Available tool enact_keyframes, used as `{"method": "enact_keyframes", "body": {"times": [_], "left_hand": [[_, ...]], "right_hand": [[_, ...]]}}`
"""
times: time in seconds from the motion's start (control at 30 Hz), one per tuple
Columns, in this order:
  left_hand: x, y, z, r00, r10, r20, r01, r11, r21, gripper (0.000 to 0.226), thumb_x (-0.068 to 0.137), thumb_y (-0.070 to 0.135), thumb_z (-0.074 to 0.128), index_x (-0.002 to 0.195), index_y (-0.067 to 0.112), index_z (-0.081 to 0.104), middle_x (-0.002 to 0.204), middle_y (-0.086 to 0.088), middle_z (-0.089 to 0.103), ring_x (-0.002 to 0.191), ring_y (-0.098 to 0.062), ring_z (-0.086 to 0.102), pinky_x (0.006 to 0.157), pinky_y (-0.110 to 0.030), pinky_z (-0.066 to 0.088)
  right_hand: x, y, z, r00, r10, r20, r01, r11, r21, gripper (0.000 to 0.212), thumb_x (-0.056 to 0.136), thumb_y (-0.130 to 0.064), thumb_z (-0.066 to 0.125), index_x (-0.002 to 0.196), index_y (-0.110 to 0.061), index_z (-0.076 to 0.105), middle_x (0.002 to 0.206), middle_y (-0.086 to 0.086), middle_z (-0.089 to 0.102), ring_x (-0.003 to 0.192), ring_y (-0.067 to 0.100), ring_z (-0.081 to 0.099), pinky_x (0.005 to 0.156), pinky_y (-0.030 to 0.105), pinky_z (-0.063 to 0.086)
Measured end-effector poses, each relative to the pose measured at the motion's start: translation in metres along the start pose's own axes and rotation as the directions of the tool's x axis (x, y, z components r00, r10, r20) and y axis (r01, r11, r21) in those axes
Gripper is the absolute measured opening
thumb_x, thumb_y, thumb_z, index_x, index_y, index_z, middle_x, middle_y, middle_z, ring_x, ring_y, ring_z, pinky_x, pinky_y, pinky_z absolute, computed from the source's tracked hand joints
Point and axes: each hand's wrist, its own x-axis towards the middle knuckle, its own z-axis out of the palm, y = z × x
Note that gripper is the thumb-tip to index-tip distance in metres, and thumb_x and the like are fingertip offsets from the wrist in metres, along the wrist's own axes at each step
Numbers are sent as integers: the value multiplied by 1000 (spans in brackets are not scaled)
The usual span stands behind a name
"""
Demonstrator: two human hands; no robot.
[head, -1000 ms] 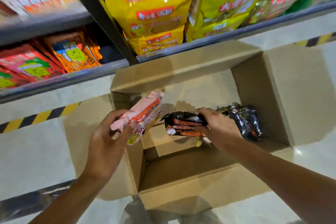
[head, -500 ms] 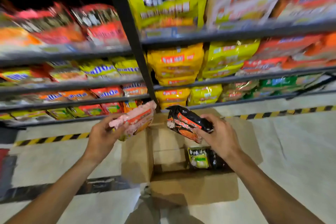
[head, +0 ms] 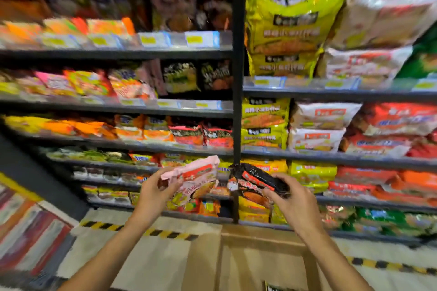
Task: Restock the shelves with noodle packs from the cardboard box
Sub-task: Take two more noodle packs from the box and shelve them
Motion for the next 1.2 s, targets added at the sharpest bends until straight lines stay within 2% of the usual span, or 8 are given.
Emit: {"method": "enact_keyframes", "body": {"times": [0.07,0.3,0.43,0.57,0.7,0.97,1.1,1.2], "left_hand": [[0,11,-22,999,26,-24,-26,1000,-15,20,88,18,74,106,25,68,88,3,74,84,-9,71,68,-22,55],[12,28,-105,986,145,-85,-151,986,-71,20,90,22,70,109,23,65,86,-2,72,75,-4,69,62,-14,47],[34,22,-163,974,213,-78,-220,970,-102,24,89,30,71,112,31,66,86,-6,70,83,-25,68,72,-45,52],[60,25,-219,944,325,-62,-331,934,-136,22,91,22,70,111,31,67,101,12,72,96,-7,67,82,-25,53],[94,32,-260,921,387,-39,-387,900,-200,24,90,23,70,112,32,68,106,12,72,104,-7,66,91,-37,52],[147,58,-273,892,453,-15,-436,848,-300,24,86,37,71,108,42,65,104,14,69,106,-15,64,91,-42,50],[170,81,-264,853,521,-38,-503,799,-329,21,91,25,70,110,32,68,101,12,71,102,-12,66,85,-37,49],[187,98,-256,836,544,-72,-528,761,-377,22,91,15,70,110,25,70,103,6,73,102,-15,67,85,-44,54]], "right_hand": [[-2,-21,1,999,-46,-21,46,999,14,42,73,-48,81,111,-37,65,105,-18,71,93,3,66,74,23,47],[-9,-104,8,980,-168,-110,173,984,37,42,73,-54,77,111,-45,64,111,-25,68,93,-5,64,79,27,55],[-11,-159,22,959,-217,-181,223,975,11,41,73,-50,79,111,-49,63,112,-28,66,104,0,62,85,30,53],[-12,-217,40,949,-240,-203,245,970,-1,39,77,-48,77,111,-55,59,109,-37,62,98,-9,61,79,22,55],[-10,-267,51,939,-250,-235,254,967,-14,38,80,-46,75,113,-52,58,114,-40,56,101,-22,51,79,11,45],[-3,-304,50,925,-224,-308,220,974,-47,39,80,-41,78,113,-52,59,111,-36,61,100,-17,55,78,17,48],[10,-305,40,921,-230,-314,212,973,-91,40,80,-43,77,113,-55,58,112,-38,60,102,-18,56,77,12,48],[27,-303,36,904,-246,-349,223,969,-104,42,79,-41,78,117,-48,61,113,-34,62,102,-12,58,78,14,48]]}}
